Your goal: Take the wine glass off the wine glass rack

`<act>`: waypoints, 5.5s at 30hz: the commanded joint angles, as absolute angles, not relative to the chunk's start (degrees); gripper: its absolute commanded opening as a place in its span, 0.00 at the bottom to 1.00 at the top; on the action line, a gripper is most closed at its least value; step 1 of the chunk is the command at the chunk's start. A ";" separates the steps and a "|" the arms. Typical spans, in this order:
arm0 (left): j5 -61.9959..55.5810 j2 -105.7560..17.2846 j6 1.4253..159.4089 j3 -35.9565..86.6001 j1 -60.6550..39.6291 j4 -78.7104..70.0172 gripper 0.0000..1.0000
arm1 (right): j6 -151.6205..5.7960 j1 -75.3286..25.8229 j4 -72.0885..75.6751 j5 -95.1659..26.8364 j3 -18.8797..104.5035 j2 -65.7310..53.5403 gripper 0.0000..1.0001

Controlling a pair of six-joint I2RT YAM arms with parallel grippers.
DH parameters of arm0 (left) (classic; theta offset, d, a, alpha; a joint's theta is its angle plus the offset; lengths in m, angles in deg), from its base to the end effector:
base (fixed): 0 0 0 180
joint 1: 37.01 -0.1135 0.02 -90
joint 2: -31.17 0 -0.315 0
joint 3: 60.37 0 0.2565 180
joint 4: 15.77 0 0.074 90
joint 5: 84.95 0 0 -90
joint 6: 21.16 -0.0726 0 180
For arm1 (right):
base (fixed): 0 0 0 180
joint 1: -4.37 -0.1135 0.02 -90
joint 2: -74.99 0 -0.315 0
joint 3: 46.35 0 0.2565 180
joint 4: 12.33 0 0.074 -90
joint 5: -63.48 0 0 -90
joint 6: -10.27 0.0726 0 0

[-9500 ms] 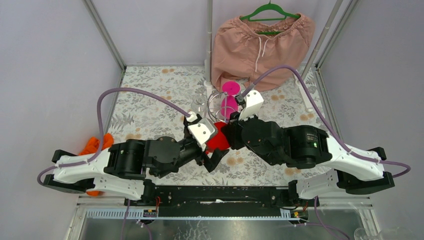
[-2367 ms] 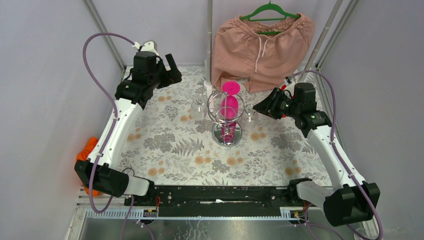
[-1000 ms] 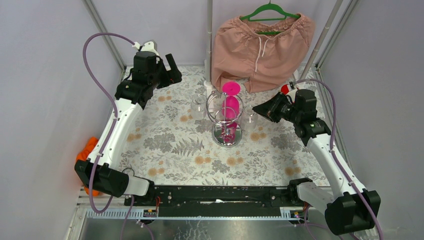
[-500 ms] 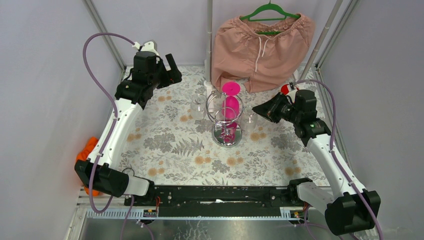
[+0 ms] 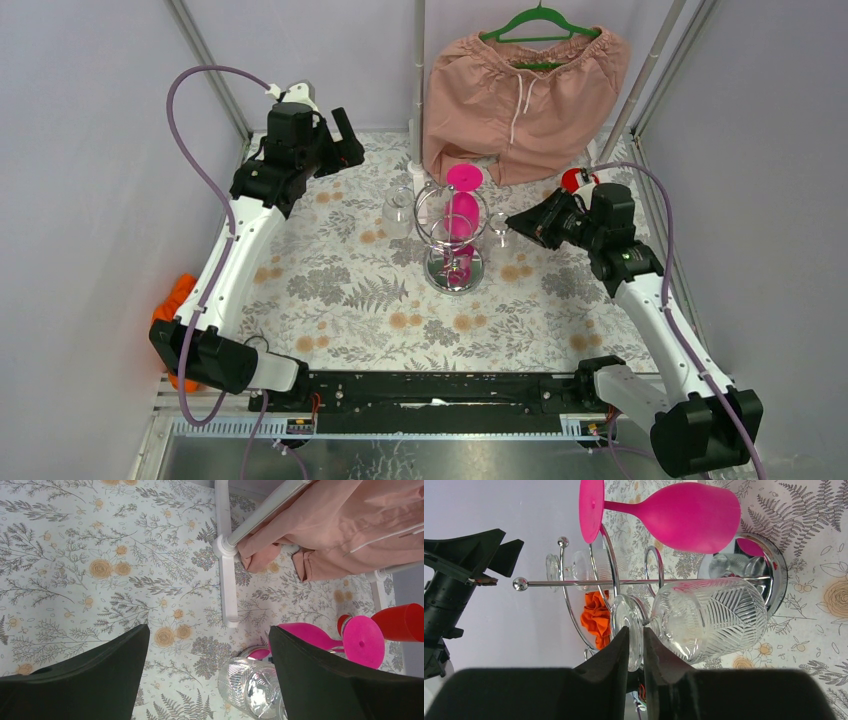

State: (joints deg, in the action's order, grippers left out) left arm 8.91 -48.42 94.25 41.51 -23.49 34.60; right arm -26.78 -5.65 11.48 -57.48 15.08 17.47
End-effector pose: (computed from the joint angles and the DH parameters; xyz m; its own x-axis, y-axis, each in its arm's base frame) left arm 0.3216 -0.0723 0.4517 -0.4887 -0.3228 -0.8105 -0.0379 0.9360 -0.3500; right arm 0.2248 0.0776 0.3503 -0.7012 0.5711 -0.4268 -0.1094 0.5053 0.8560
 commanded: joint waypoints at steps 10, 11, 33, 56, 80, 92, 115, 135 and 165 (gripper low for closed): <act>8.44 -48.72 93.71 40.73 -23.21 32.20 0.97 | -27.45 -6.08 12.80 -55.45 15.47 20.69 0.22; 8.34 -48.71 93.70 40.51 -23.18 32.03 0.97 | -27.43 -6.07 12.70 -55.30 15.37 20.61 0.18; 8.66 -48.32 93.71 39.88 -23.18 32.01 0.97 | -11.19 -6.07 2.92 -51.32 5.63 27.49 0.00; 8.38 -47.75 93.62 39.81 -23.18 32.01 0.97 | -10.66 -6.08 3.35 -47.38 8.72 30.39 0.00; 8.47 -47.84 93.54 39.54 -23.13 32.12 0.97 | -15.22 -6.07 10.81 -40.05 13.37 35.91 0.00; 8.88 -47.66 95.61 40.50 -23.21 31.08 0.97 | -27.01 -6.03 18.49 -37.28 30.44 31.56 0.00; -36.68 -50.44 113.33 37.22 -34.36 -3.90 0.98 | -21.71 -6.08 -9.12 -59.81 47.77 9.33 0.00; -49.97 -67.82 175.47 22.29 -38.09 -94.26 0.99 | 8.14 -7.16 -48.96 -67.94 47.09 -3.78 0.00; -47.95 -64.55 174.99 22.52 -37.25 -94.01 0.99 | 11.77 -23.74 -54.28 -67.26 61.65 -23.36 0.00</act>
State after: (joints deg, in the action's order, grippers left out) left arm -48.48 -65.73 175.66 19.85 -37.42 -88.89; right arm 12.06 -21.89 -49.63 -67.74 57.68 -22.92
